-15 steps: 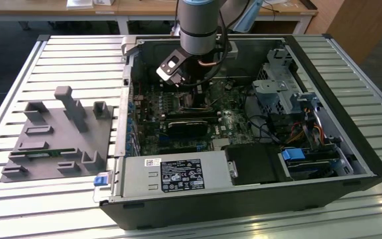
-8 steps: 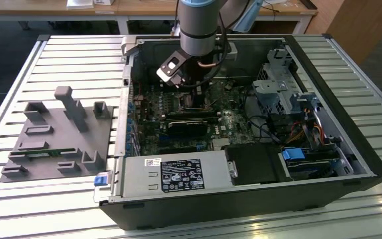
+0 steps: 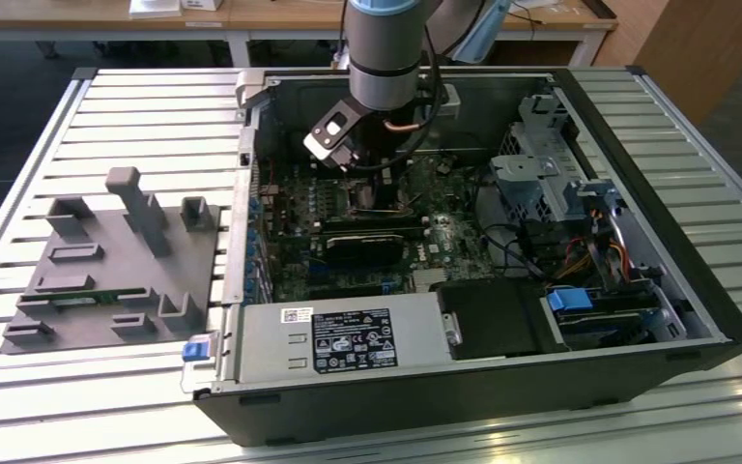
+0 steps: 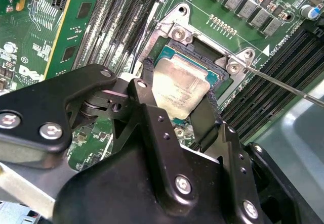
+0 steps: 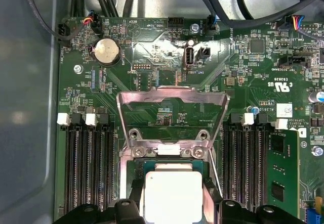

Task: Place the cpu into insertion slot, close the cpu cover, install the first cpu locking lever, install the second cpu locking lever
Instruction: 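Place the cpu into insertion slot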

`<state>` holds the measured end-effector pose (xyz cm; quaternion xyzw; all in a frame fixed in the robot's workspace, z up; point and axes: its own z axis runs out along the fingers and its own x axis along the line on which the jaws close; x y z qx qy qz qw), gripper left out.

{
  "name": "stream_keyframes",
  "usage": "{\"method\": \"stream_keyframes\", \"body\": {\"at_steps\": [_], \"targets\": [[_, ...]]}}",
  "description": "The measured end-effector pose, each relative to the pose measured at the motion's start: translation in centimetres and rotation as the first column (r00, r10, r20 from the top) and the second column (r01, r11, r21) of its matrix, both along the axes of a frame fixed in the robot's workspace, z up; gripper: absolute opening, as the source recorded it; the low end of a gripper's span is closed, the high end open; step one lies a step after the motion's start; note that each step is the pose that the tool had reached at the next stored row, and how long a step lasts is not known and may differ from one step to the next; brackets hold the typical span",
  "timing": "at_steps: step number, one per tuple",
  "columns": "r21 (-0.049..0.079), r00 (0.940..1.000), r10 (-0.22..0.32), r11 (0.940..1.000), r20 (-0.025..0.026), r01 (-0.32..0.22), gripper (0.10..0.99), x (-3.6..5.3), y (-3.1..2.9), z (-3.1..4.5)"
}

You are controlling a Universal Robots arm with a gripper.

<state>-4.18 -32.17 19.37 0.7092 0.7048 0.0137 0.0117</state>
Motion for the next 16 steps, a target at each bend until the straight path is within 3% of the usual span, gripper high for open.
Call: {"method": "stream_keyframes", "body": {"at_steps": [16], "targets": [[0.0, 1.0, 0.0, 1.0, -0.0001, 0.0, 0.541, -0.15, 0.1, 0.03]]}}
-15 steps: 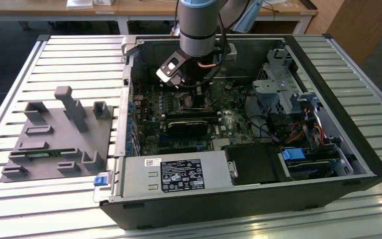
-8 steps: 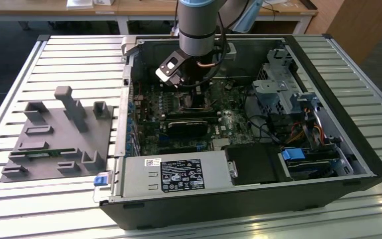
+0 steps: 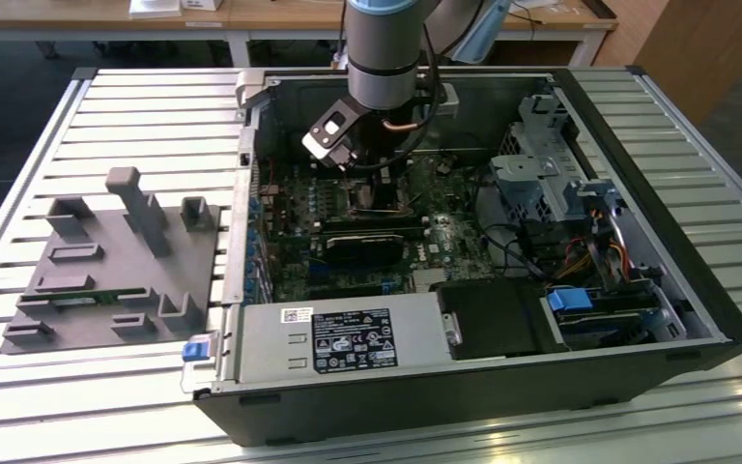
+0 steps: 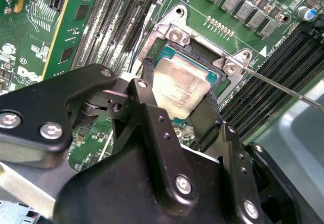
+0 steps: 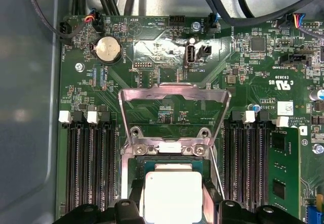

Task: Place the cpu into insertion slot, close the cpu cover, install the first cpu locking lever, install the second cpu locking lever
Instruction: 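Place the cpu into insertion slot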

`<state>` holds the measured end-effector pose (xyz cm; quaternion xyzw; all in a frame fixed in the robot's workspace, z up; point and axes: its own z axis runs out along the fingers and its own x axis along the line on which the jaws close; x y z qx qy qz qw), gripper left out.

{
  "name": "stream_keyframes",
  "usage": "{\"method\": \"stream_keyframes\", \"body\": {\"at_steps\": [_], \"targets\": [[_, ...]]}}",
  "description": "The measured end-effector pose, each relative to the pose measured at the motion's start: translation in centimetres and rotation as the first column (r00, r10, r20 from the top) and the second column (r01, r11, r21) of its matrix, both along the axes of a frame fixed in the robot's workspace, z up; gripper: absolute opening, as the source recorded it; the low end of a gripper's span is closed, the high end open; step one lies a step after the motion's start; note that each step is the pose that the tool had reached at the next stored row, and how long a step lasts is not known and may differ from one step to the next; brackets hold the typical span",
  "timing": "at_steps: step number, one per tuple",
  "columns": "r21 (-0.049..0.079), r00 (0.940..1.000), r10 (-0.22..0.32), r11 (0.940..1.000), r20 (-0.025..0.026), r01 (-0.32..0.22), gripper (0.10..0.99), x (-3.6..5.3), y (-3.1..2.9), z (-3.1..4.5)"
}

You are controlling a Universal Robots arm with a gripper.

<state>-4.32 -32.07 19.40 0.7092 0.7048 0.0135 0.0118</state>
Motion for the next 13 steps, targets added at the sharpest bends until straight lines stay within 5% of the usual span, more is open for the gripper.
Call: {"method": "stream_keyframes", "body": {"at_steps": [13], "targets": [[0.0, 1.0, 0.0, 1.0, 0.0002, 0.0, 0.612, 0.01, 0.03, -0.02]]}}
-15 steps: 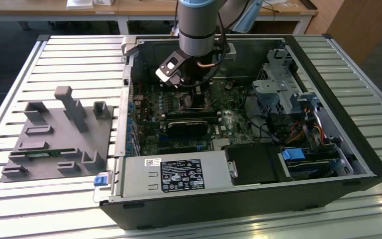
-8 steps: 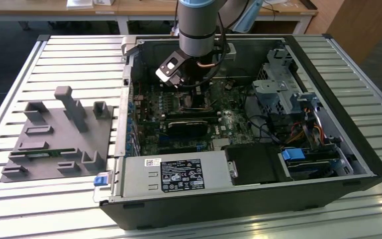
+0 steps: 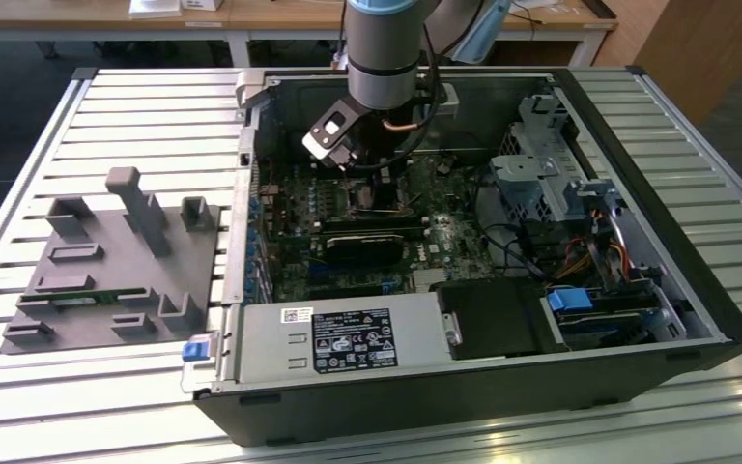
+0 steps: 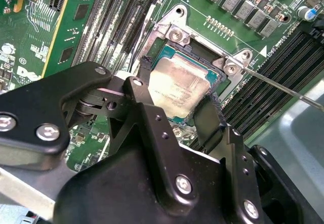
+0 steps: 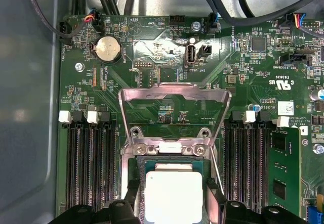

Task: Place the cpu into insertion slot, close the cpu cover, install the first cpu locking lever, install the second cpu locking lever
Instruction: 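Place the cpu into insertion slot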

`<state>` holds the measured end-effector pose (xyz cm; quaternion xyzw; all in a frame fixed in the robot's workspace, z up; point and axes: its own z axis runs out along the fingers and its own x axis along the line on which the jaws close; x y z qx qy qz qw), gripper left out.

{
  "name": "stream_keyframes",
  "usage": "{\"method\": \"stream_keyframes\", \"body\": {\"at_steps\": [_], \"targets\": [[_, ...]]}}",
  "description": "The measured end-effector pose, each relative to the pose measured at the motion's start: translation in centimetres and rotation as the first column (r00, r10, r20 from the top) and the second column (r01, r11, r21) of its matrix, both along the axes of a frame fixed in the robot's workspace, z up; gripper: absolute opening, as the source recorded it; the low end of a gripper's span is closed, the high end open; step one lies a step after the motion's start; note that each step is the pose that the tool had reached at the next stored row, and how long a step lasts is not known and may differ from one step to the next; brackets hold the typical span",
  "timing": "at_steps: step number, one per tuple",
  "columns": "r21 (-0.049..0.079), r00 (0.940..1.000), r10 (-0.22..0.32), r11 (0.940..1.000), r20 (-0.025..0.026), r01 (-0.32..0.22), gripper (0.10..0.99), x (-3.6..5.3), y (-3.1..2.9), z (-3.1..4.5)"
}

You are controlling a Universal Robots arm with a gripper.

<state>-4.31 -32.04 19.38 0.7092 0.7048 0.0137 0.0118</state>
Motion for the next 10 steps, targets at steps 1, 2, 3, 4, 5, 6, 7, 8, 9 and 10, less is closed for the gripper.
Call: {"method": "stream_keyframes", "body": {"at_steps": [1, 2, 3, 4, 5, 6, 7, 8, 9, 10], "targets": [[0.0, 1.0, 0.0, 1.0, 0.0001, 0.0, 0.612, 0.01, 0.03, 0.0], [0.0, 1.0, 0.0, 1.0, 0.0, 0.0, 0.612, 0.02, 0.05, 0.0], [0.0, 1.0, 0.0, 1.0, -0.0001, 0.0, 0.612, 0.03, 0.07, 0.0], [0.0, 1.0, 0.0, 1.0, 0.0, 0.0, 0.612, 0.04, 0.1, 0.0], [0.0, 1.0, 0.0, 1.0, 0.0, 0.0, 0.612, 0.06, 0.12, 0.0], [0.0, 1.0, 0.0, 1.0, 0.0, 0.0, 0.612, 0.07, 0.14, -0.01], [0.0, 1.0, 0.0, 1.0, 0.0, 0.0, 0.612, 0.08, 0.16, -0.01], [0.0, 1.0, 0.0, 1.0, 0.0, 0.0, 0.612, 0.1, 0.18, -0.01], [0.0, 1.0, 0.0, 1.0, 0.0, 0.0, 0.612, 0.11, 0.21, -0.01], [0.0, 1.0, 0.0, 1.0, 0.0, 0.0, 0.612, 0.12, 0.23, -0.02]]}}
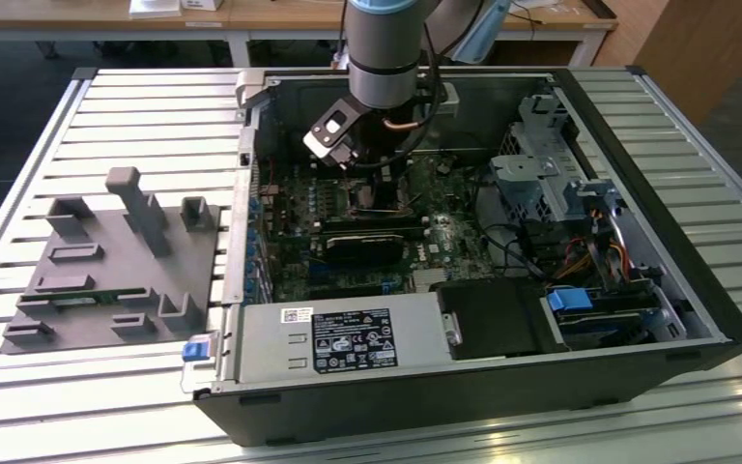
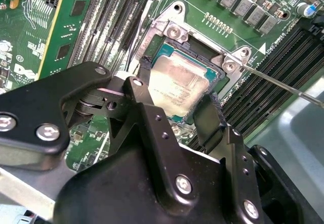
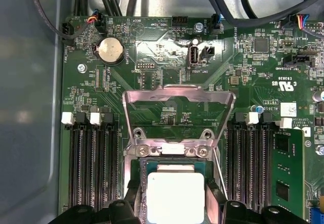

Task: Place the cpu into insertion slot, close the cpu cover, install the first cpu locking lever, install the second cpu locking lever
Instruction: 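Place the cpu into insertion slot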

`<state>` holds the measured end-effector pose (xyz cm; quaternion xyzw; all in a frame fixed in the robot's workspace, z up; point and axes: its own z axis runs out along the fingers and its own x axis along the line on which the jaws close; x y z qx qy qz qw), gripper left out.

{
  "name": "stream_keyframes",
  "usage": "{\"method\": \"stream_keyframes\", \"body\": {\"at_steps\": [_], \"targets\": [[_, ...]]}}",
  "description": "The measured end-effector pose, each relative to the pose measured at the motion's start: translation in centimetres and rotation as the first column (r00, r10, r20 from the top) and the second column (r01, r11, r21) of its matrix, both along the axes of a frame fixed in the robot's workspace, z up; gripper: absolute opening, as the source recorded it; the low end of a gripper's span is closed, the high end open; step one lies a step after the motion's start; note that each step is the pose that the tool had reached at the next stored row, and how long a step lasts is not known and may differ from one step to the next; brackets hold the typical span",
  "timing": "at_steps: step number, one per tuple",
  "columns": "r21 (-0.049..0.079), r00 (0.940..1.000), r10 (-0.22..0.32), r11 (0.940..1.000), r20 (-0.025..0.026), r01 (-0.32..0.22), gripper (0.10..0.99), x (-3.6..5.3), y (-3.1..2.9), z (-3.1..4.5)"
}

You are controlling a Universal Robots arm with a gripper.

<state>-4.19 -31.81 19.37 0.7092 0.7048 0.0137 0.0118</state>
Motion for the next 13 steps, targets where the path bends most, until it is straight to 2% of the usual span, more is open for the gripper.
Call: {"method": "stream_keyframes", "body": {"at_steps": [13], "targets": [[0.0, 1.0, 0.0, 1.0, 0.0, 0.0, 0.612, 0.05, 0.16, -0.03]]}}
